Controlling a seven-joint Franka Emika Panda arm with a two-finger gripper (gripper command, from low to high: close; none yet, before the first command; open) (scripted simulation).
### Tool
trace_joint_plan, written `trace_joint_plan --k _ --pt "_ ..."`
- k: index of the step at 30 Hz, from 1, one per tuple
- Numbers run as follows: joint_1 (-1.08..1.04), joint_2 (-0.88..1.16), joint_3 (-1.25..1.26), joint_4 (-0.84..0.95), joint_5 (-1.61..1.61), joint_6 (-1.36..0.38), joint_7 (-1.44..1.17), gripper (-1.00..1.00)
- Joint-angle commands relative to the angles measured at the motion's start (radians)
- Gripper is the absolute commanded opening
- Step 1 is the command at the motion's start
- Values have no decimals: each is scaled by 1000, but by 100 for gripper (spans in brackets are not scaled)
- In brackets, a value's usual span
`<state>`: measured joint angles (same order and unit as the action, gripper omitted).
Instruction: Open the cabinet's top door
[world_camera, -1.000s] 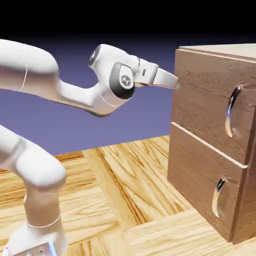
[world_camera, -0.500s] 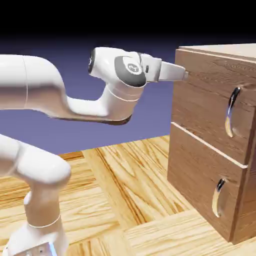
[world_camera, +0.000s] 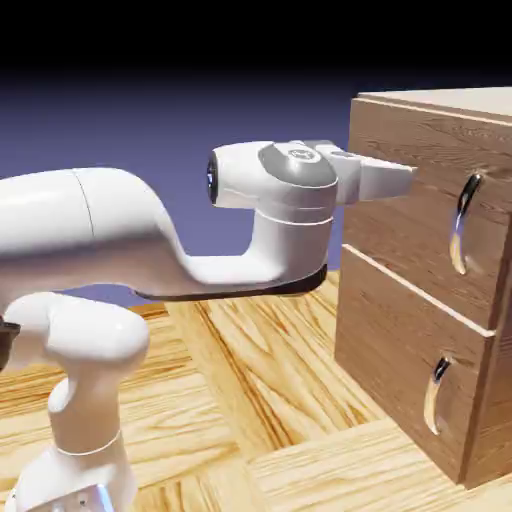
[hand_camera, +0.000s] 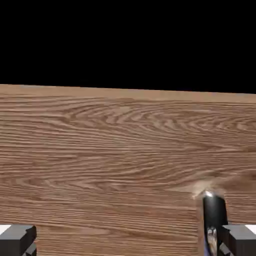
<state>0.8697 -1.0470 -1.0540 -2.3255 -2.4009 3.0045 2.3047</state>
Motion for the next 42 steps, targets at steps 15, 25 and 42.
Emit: trace_joint_plan --k 15,25,42 --pt "247 -85 -246 155 -492 -17 317 0" --pt "162 -4 -185 59 -495 -148 420 -100" --pt "-453 99 328 -362 -243 -387 593 -100"
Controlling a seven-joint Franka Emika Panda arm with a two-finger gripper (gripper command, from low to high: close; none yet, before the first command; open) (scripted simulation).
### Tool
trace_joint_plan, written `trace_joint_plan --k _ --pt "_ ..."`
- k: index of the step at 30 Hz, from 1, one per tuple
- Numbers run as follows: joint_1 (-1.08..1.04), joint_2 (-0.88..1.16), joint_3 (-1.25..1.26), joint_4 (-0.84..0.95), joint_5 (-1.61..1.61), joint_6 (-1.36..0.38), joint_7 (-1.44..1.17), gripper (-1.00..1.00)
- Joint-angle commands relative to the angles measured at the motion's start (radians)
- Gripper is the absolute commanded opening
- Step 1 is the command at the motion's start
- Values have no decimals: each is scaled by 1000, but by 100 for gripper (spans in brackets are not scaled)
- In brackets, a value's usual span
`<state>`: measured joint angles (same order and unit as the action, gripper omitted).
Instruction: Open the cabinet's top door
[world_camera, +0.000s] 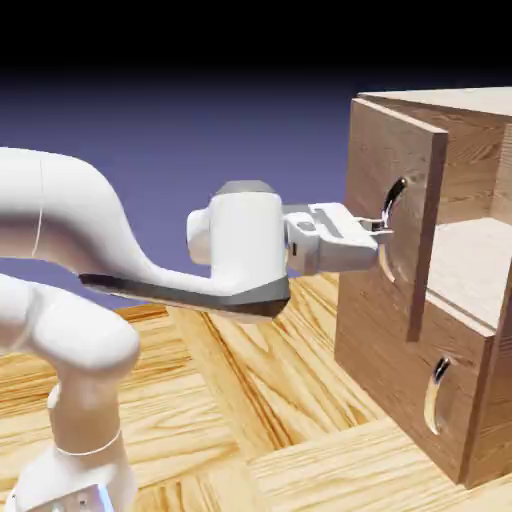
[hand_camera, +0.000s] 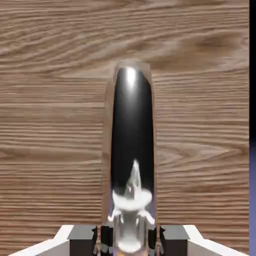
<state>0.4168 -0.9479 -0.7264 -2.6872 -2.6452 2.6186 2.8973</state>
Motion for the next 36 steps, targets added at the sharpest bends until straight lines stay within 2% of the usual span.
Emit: trace_joint_plan --k 1,7,15,27,36 --pt "-34 -5 36 -21 29 -10 0 -100" --pt "-217 -61 253 -136 219 -57 -26 -100" --pt "-319 -216 497 -277 567 -171 -170 -100" --pt "-268 -370 865 -369 1089 -427 -333 -100" --pt "-192 -313 1190 -306 1458 -706 -354 -100"
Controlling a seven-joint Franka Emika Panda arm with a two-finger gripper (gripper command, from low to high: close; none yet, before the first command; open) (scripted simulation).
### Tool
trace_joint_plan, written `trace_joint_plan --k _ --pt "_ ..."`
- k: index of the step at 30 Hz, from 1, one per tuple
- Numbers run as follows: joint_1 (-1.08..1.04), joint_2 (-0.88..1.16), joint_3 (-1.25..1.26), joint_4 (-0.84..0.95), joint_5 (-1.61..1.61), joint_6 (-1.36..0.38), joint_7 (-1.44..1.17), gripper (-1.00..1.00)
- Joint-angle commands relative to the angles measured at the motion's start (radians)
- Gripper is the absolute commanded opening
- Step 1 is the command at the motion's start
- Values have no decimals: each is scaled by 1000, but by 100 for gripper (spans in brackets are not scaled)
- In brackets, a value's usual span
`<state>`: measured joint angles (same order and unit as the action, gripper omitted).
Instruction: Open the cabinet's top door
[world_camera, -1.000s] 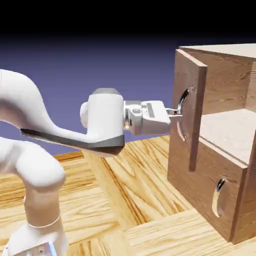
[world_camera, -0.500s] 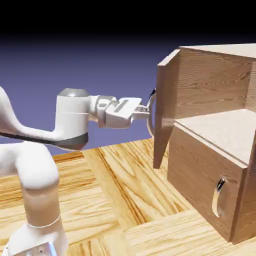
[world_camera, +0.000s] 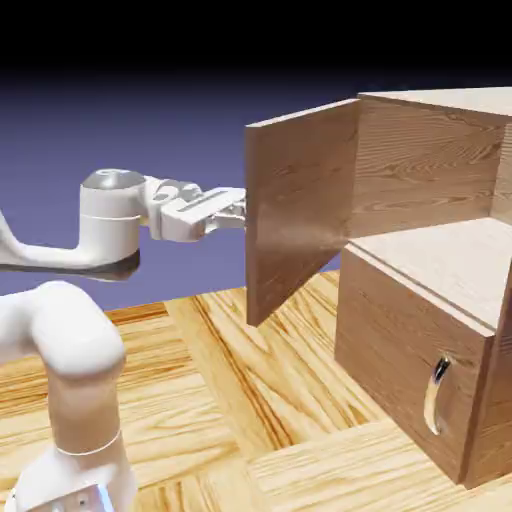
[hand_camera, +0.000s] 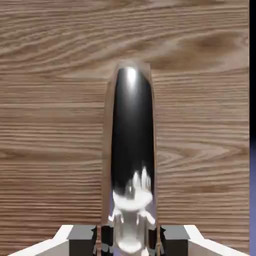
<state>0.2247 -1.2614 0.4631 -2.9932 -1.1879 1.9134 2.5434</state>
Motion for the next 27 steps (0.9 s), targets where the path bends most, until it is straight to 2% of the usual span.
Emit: trace_joint_plan --k 1,11,19,27 --pt "1 17 36 16 38 -34 3 -100" --pt "-134 240 399 283 355 -375 58 -100" --pt "-400 382 674 571 509 -625 94 -100" --pt "-689 412 903 828 603 -806 88 -100"
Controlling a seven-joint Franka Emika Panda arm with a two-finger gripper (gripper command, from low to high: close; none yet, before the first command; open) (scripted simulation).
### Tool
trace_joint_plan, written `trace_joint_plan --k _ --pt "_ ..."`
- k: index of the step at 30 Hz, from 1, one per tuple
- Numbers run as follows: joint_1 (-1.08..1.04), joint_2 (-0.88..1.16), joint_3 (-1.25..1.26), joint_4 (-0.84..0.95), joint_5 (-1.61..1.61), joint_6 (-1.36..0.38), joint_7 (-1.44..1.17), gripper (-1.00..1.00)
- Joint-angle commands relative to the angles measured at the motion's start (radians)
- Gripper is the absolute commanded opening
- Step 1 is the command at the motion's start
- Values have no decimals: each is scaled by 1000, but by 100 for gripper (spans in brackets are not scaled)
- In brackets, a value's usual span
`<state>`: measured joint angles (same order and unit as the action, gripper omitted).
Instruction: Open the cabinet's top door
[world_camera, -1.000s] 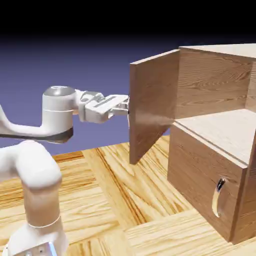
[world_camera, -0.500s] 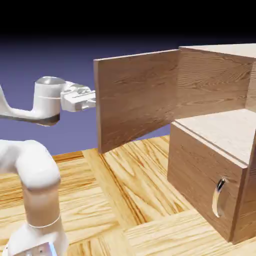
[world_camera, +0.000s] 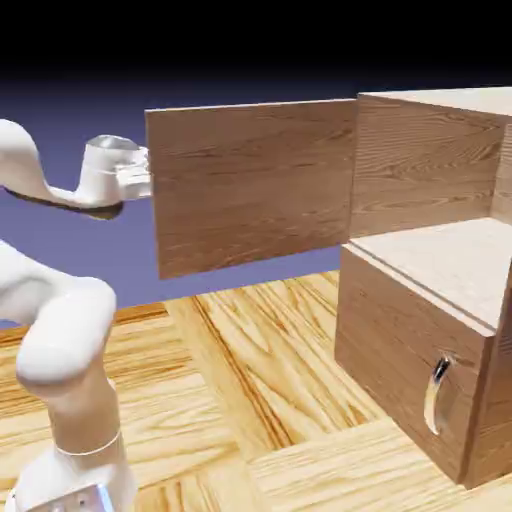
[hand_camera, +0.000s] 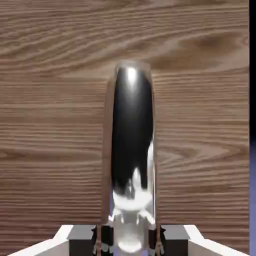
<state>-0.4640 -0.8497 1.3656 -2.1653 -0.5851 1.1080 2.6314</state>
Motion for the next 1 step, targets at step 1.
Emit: trace_joint_plan --k 1 --pt "0 0 0 0 0 -1 0 100"
